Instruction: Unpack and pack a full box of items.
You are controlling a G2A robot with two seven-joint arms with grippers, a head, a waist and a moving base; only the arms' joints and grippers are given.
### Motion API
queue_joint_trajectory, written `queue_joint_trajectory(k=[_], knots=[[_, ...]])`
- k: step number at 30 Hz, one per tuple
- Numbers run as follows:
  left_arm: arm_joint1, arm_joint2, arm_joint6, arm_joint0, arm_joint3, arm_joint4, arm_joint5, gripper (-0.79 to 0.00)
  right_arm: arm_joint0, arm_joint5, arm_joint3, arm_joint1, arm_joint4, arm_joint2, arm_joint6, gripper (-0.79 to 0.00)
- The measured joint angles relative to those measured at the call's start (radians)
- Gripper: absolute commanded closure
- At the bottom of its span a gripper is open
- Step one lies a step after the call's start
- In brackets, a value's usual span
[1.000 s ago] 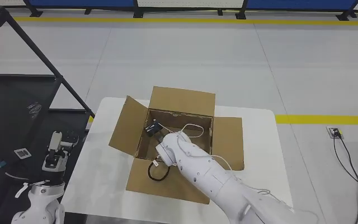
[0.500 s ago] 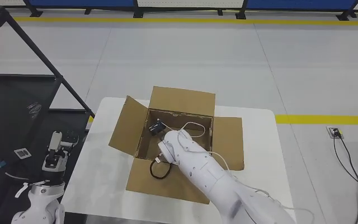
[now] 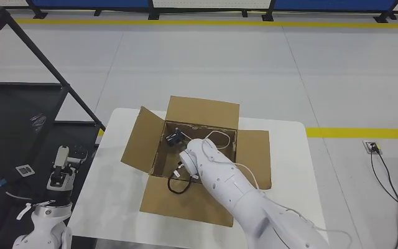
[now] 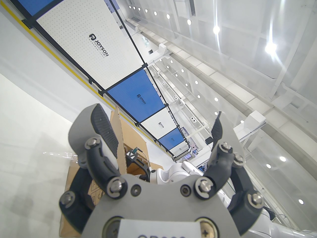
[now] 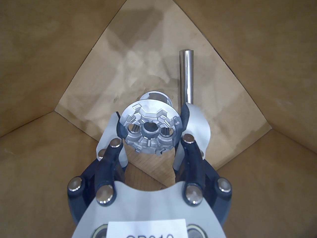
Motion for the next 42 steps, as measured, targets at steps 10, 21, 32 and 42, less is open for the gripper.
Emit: queue_joint_trajectory(k=[10, 21, 32, 42], knots=[[0.000, 0.000, 0.000, 0.000, 0.000, 0.000, 0.000, -0.785, 0.005, -0.016, -0.013, 0.007, -0.007, 0.024, -0.016, -0.751], [0.007, 0.041, -0.081, -0.009, 0.007, 0.054, 0.044, -0.785, -0.041, -0.024, -0.186, 0.080, 0.022, 0.123, -0.082, -0.785], [0.015, 0.077, -0.130, -0.035, 0.049, 0.121, 0.061, -0.785, -0.194, -0.013, -0.578, 0.187, -0.035, 0.253, 0.022, -0.785], [0.015, 0.077, -0.130, -0.035, 0.049, 0.120, 0.061, -0.785, -0.195, -0.013, -0.546, 0.187, -0.035, 0.253, 0.022, -0.785]])
